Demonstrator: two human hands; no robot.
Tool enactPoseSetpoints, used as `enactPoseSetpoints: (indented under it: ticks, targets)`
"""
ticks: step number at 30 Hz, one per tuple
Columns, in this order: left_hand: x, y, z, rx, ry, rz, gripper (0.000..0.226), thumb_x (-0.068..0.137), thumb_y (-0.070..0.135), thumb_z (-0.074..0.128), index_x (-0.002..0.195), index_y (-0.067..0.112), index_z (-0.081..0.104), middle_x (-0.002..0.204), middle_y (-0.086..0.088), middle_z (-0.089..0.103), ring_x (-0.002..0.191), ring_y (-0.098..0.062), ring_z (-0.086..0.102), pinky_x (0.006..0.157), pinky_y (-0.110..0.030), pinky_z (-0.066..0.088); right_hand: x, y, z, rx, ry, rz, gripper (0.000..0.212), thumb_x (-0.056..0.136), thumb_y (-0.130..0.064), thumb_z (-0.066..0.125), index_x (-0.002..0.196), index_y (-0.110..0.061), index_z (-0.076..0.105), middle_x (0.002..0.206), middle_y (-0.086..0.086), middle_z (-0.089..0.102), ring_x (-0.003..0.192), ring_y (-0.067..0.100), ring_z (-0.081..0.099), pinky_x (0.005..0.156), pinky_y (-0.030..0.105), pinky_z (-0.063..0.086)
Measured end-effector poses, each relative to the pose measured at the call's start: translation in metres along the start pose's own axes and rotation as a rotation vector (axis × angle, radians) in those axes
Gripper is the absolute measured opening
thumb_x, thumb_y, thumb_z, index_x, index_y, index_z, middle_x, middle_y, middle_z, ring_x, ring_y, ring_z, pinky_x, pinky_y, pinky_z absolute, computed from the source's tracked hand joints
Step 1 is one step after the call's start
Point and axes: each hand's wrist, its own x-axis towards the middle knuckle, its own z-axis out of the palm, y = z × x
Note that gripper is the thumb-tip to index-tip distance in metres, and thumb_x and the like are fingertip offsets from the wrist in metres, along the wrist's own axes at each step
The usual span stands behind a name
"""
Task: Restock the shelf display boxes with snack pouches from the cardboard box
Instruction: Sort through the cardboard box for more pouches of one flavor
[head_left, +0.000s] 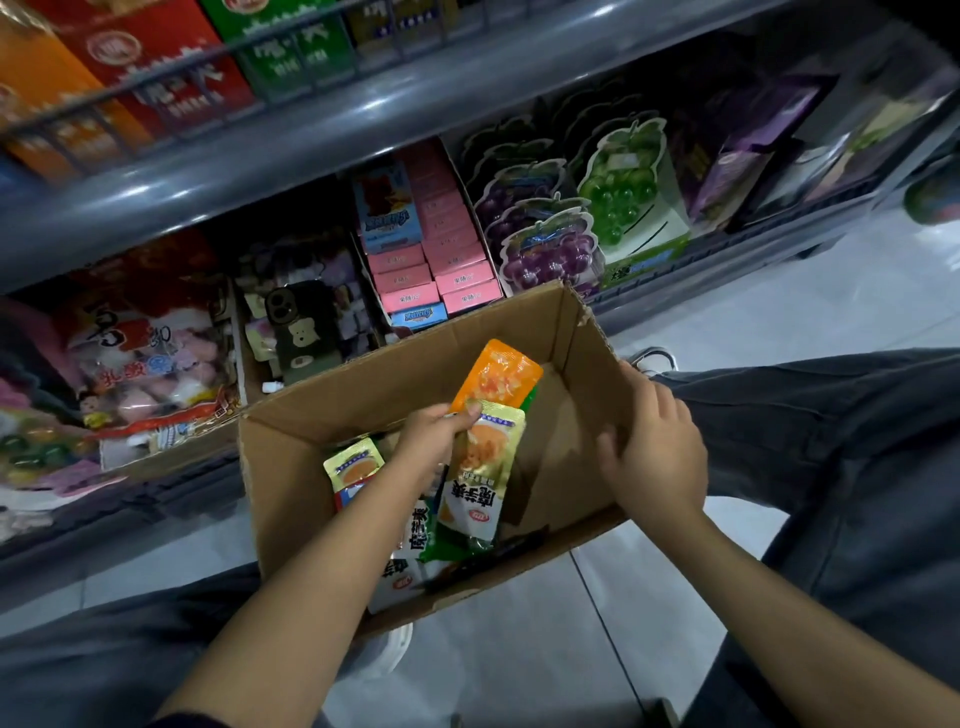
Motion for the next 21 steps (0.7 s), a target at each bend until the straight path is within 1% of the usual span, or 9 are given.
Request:
enactPoseSetpoints:
  ticks: [3, 6, 8, 10, 11, 13, 15, 18, 21]
  targets:
    - [-0.008, 0.013, -0.003, -0.119, 0.027, -0.028, 0.028, 0.082, 0.029, 0.071, 0.100, 0.008, 0.066, 0.092, -0.007, 0.072, 0.081, -0.019, 0.068, 0.079, -0.031, 0.053, 0.000, -0.001, -0.001, 0.013, -0.001, -0.009, 0.059, 0.082, -0.017, 0.060, 0.138, -0.016, 0.042, 0.121, 0.008, 0.057, 0.105, 0.028, 0.052, 0.081, 0.040, 0.047]
    - [-0.021, 0.022, -0.004, -0.148, 0.034, -0.052, 0.087, 0.063, 0.047, 0.081, 0.133, 0.007, 0.049, 0.133, -0.009, 0.056, 0.122, -0.030, 0.051, 0.109, -0.046, 0.032, 0.002, -0.001, -0.003, 0.064, -0.019, -0.017, 0.055, 0.087, -0.023, 0.058, 0.139, -0.016, 0.041, 0.124, 0.007, 0.056, 0.110, 0.028, 0.051, 0.086, 0.041, 0.046]
    - [-0.026, 0.023, -0.005, -0.180, 0.035, -0.046, 0.104, 0.055, 0.052, 0.085, 0.140, 0.009, 0.042, 0.141, -0.008, 0.048, 0.131, -0.031, 0.042, 0.112, -0.048, 0.028, 0.003, -0.003, -0.005, 0.114, -0.038, -0.006, 0.053, 0.088, -0.026, 0.057, 0.138, -0.015, 0.042, 0.125, 0.007, 0.056, 0.111, 0.029, 0.051, 0.090, 0.042, 0.044]
    - [-0.039, 0.032, -0.007, -0.227, 0.026, -0.031, 0.123, 0.032, 0.059, 0.089, 0.137, 0.010, 0.046, 0.137, -0.010, 0.054, 0.126, -0.031, 0.049, 0.109, -0.050, 0.034, 0.003, -0.007, -0.007, 0.104, -0.017, -0.012, 0.051, 0.089, -0.031, 0.056, 0.135, -0.013, 0.046, 0.126, 0.009, 0.057, 0.114, 0.031, 0.050, 0.094, 0.043, 0.040]
    - [-0.046, 0.037, -0.010, -0.263, 0.023, -0.014, 0.119, 0.033, 0.058, 0.090, 0.133, 0.009, 0.050, 0.130, -0.011, 0.059, 0.120, -0.030, 0.054, 0.105, -0.049, 0.039, 0.001, -0.011, -0.008, 0.079, 0.003, -0.029, 0.052, 0.089, -0.036, 0.053, 0.135, -0.013, 0.047, 0.129, 0.010, 0.055, 0.117, 0.031, 0.047, 0.098, 0.043, 0.037]
    - [-0.069, 0.054, -0.011, -0.298, 0.027, 0.010, 0.070, 0.065, 0.042, 0.083, 0.120, 0.007, 0.059, 0.105, -0.009, 0.071, 0.094, -0.023, 0.067, 0.088, -0.040, 0.052, -0.002, -0.024, -0.015, 0.097, 0.009, -0.094, 0.064, 0.086, -0.054, 0.040, 0.136, -0.014, 0.047, 0.137, 0.009, 0.048, 0.126, 0.029, 0.039, 0.104, 0.045, 0.030]
    - [-0.084, 0.064, -0.013, -0.340, 0.039, 0.036, 0.029, 0.085, 0.025, 0.068, 0.108, 0.009, 0.063, 0.082, -0.003, 0.073, 0.070, -0.017, 0.069, 0.066, -0.030, 0.053, -0.005, -0.042, -0.025, 0.235, -0.118, -0.158, 0.083, 0.078, -0.070, 0.026, 0.142, -0.019, 0.039, 0.145, 0.003, 0.039, 0.134, 0.022, 0.030, 0.110, 0.044, 0.025]
    - [-0.103, 0.074, -0.018, -0.454, 0.026, 0.091, 0.019, 0.088, 0.026, 0.064, 0.100, 0.012, 0.065, 0.080, -0.003, 0.074, 0.066, -0.017, 0.069, 0.056, -0.027, 0.052, -0.009, -0.074, -0.036, 0.494, -0.408, -0.178, 0.103, 0.065, -0.084, 0.045, 0.147, -0.026, 0.025, 0.141, -0.008, 0.041, 0.131, 0.012, 0.039, 0.104, 0.040, 0.041]
    - [-0.122, 0.085, -0.025, -0.563, -0.027, 0.081, 0.024, 0.089, 0.028, 0.061, 0.103, 0.009, 0.065, 0.088, -0.008, 0.073, 0.073, -0.021, 0.069, 0.062, -0.033, 0.052, -0.009, -0.095, -0.042, 0.777, -0.568, -0.102, 0.089, 0.066, -0.058, 0.072, 0.139, -0.034, 0.028, 0.121, -0.013, 0.057, 0.101, 0.001, 0.060, 0.073, 0.023, 0.056]
